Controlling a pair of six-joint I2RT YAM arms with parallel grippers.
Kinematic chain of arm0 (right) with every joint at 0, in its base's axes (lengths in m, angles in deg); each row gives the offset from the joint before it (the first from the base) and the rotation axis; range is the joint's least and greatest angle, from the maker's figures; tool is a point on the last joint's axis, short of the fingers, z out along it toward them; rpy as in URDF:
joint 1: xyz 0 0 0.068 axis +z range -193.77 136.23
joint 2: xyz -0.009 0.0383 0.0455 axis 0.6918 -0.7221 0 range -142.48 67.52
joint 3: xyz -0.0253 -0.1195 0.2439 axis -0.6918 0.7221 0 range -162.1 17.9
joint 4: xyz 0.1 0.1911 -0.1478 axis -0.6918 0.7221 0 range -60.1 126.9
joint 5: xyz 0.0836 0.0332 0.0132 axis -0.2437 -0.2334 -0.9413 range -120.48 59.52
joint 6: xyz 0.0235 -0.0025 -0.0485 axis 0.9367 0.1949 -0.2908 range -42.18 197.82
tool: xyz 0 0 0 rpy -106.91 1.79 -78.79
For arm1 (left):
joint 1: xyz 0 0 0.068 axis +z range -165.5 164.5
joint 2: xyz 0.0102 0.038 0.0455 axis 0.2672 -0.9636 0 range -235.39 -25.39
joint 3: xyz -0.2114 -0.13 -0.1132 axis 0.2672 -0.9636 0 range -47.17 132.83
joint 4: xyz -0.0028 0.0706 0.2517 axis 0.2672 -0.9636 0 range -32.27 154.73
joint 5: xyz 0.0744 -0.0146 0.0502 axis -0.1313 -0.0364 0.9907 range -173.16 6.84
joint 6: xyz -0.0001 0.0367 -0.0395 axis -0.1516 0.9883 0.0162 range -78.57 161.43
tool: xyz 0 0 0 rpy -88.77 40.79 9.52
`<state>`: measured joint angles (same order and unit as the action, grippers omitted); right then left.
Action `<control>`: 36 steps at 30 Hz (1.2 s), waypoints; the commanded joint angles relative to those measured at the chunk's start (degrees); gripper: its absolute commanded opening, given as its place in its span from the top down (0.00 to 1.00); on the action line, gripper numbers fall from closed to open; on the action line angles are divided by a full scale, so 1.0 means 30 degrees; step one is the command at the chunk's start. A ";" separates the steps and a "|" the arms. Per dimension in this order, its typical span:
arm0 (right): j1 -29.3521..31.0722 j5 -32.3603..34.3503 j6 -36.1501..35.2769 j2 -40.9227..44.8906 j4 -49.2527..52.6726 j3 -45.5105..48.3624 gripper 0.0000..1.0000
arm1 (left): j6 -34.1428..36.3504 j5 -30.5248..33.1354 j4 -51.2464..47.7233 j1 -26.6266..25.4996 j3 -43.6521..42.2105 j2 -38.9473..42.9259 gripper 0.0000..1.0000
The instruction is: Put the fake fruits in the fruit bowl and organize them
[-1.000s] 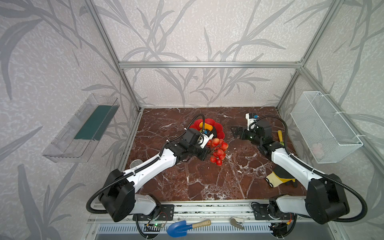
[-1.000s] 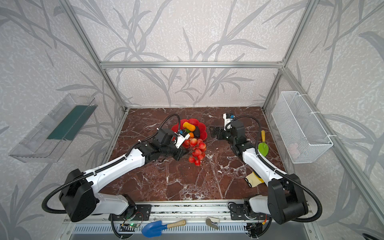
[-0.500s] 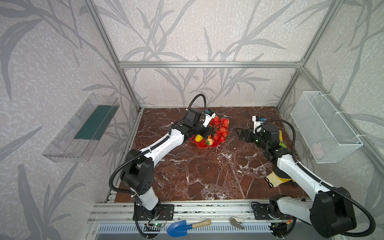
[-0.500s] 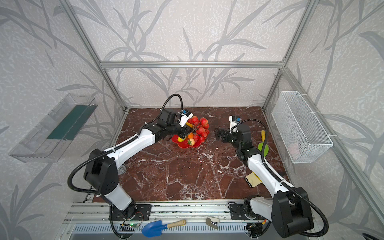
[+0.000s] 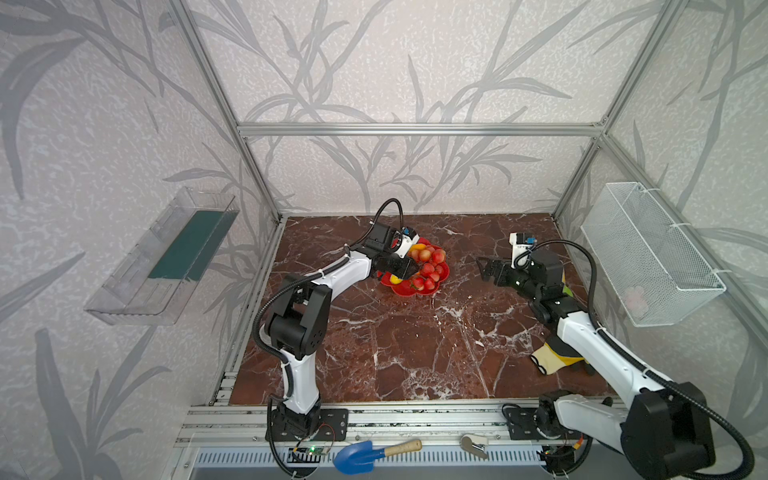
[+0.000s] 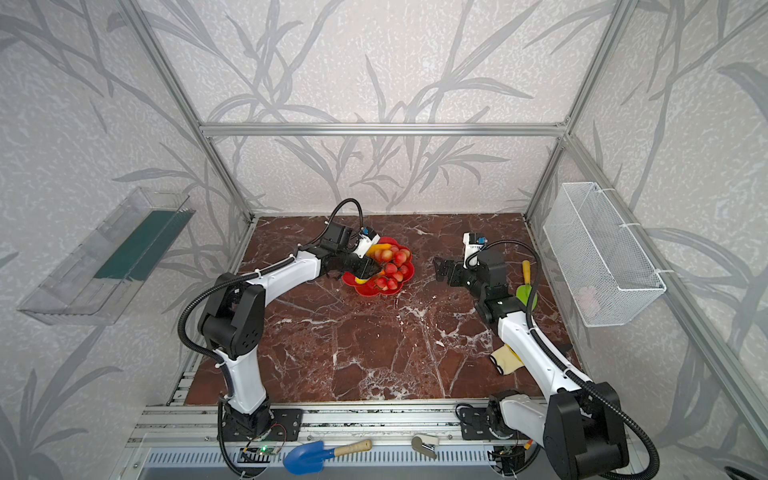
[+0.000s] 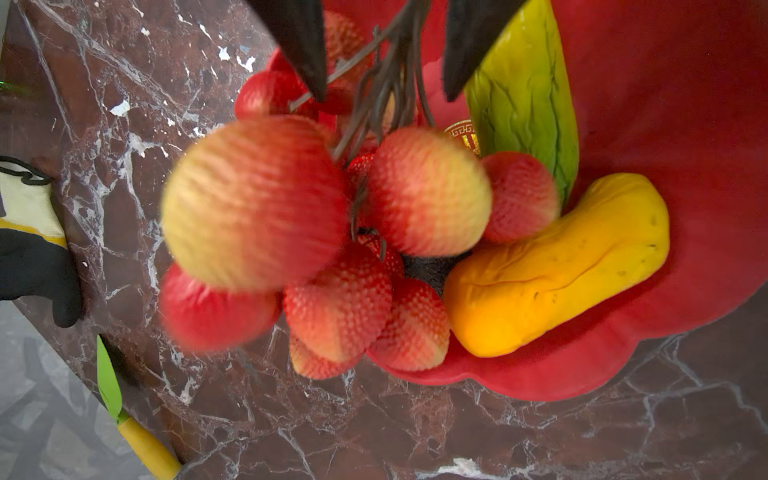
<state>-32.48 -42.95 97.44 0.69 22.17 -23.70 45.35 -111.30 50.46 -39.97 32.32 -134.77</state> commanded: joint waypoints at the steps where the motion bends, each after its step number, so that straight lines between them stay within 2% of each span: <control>1: -0.0101 0.0352 -0.0327 -0.0268 -0.0025 -0.0414 0.01 | -0.0011 0.0374 0.0966 0.0045 0.0178 0.1124 0.01; 5: -0.0130 0.0655 -0.0821 -0.0396 -0.0406 -0.0350 0.01 | -0.0881 0.1530 0.2802 0.0114 -0.0677 0.3346 0.01; 8: -0.0130 0.1020 -0.1288 -0.0626 -0.0441 -0.0316 0.01 | -0.1812 0.2767 0.5791 0.0496 -0.2642 0.5942 0.01; 10: -0.0130 0.1703 -0.1472 -0.0696 -0.0688 -0.0048 0.01 | -0.2163 0.4306 0.7724 0.0709 -0.4222 0.7921 0.01; 13: -0.0130 0.3406 -0.2247 -0.0664 -0.1484 0.0755 0.01 | -0.1628 0.8672 1.0443 0.0861 -0.7794 1.1342 0.01; 14: -0.0130 0.4268 -0.2737 -0.0664 -0.1795 0.1121 0.01 | -0.1284 1.0790 1.1213 0.0890 -0.9372 1.2500 0.01; 17: -0.0086 0.6641 -0.6013 -0.0500 -0.3859 0.2795 0.01 | 0.1699 1.6884 1.3562 0.1046 -1.4597 1.5213 0.00; 18: -0.0099 0.7611 -0.6359 -0.0417 -0.4883 0.3546 0.01 | 0.2330 1.8340 1.4978 0.1209 -1.6585 1.6183 0.00; 19: -0.0129 0.8039 -0.6636 -0.0469 -0.5999 0.4223 0.01 | 0.2392 1.8761 1.5761 0.1529 -1.7954 1.7113 0.00; 20: -0.0130 0.8288 -0.7027 -0.0793 -0.7155 0.4796 0.01 | 0.1903 1.8294 1.6459 0.2204 -1.9237 1.8137 0.00; 22: -0.0277 0.8557 -0.7688 -0.2025 -0.8629 0.5187 0.01 | 0.0020 1.6589 1.5411 0.4001 -2.0054 1.9342 0.00; 25: -0.0809 0.8377 -0.8077 -0.3707 -1.0844 0.5626 0.01 | -0.1075 1.6043 1.4298 0.5692 -1.9956 1.8291 0.00; 28: -0.0950 0.7508 -0.8194 -0.4276 -1.0848 0.5495 0.01 | -0.1410 1.5751 1.6830 0.6214 -2.0615 1.5840 0.00; 32: -0.1256 0.7280 -0.7865 -0.5120 -1.3585 0.6582 0.01 | -0.1957 1.5010 2.1218 0.7045 -2.0956 1.1542 0.00; 36: -0.1273 0.5537 -0.8486 -0.7410 -1.5988 0.6801 0.01 | -0.1517 1.4689 2.4618 0.7359 -2.0696 0.7844 0.00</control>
<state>-36.09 -23.06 73.76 -17.71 -16.67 -4.45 41.31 -66.19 112.30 -18.66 -29.84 -106.86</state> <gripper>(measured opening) 0.990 0.996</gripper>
